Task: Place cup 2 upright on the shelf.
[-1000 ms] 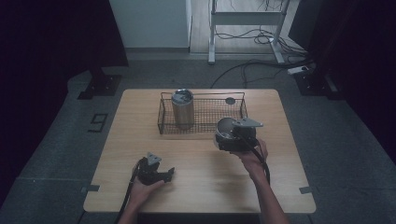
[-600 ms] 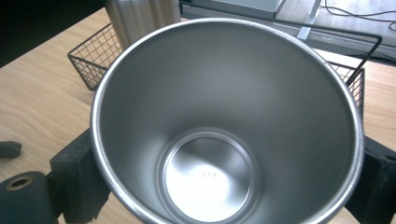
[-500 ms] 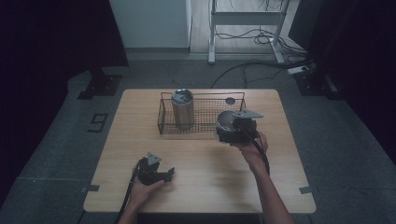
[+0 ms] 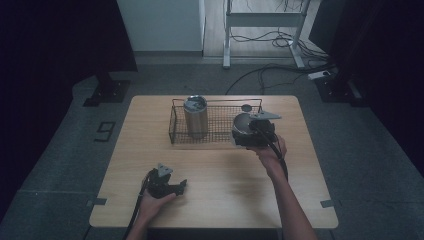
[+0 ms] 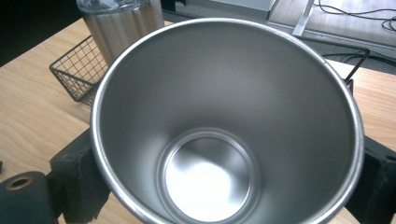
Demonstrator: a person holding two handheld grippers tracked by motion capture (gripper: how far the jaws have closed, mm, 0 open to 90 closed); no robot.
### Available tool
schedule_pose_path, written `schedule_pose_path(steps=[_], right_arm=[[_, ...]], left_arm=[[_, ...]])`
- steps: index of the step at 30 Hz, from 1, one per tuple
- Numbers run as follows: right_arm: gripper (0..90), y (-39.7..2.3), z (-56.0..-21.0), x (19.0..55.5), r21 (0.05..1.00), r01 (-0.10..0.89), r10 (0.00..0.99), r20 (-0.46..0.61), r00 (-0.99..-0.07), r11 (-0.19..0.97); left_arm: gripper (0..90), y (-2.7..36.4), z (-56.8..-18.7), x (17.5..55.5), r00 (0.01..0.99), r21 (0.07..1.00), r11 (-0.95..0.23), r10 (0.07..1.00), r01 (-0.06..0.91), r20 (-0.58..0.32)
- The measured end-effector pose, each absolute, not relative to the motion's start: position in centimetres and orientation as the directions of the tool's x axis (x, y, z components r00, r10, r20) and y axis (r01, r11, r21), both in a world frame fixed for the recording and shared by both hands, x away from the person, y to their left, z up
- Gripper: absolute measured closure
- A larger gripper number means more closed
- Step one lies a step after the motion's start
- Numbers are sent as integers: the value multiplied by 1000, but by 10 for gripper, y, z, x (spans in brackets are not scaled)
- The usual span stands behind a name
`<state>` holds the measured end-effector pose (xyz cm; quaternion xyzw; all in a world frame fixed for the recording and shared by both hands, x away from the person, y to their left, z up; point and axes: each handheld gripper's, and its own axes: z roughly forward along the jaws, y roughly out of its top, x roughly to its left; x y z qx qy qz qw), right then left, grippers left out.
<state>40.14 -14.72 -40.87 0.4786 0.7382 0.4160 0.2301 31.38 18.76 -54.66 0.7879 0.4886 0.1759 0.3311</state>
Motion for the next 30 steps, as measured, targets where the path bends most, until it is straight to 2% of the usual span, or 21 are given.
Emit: schedule_pose_path(steps=[30], right_arm=[[73, -151, -397, 436, 827, 534, 913, 66, -403, 177]], left_arm=[[142, 188, -547, 314, 464, 695, -306, 885, 651, -45]])
